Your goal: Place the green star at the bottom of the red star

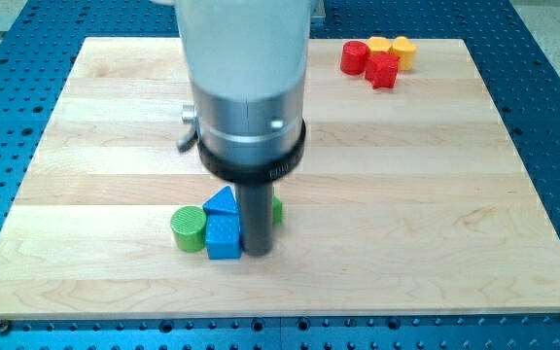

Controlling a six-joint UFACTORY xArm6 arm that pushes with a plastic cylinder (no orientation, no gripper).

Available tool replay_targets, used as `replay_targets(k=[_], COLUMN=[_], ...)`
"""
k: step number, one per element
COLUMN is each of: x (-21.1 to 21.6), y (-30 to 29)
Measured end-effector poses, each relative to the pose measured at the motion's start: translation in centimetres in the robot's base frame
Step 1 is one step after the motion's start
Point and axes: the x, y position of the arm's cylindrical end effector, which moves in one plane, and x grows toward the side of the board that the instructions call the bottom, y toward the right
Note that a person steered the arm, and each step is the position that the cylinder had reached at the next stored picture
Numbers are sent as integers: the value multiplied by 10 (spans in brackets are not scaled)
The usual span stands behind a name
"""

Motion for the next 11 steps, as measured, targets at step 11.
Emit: replay_targets(k=[11], x=[-126], y=[126])
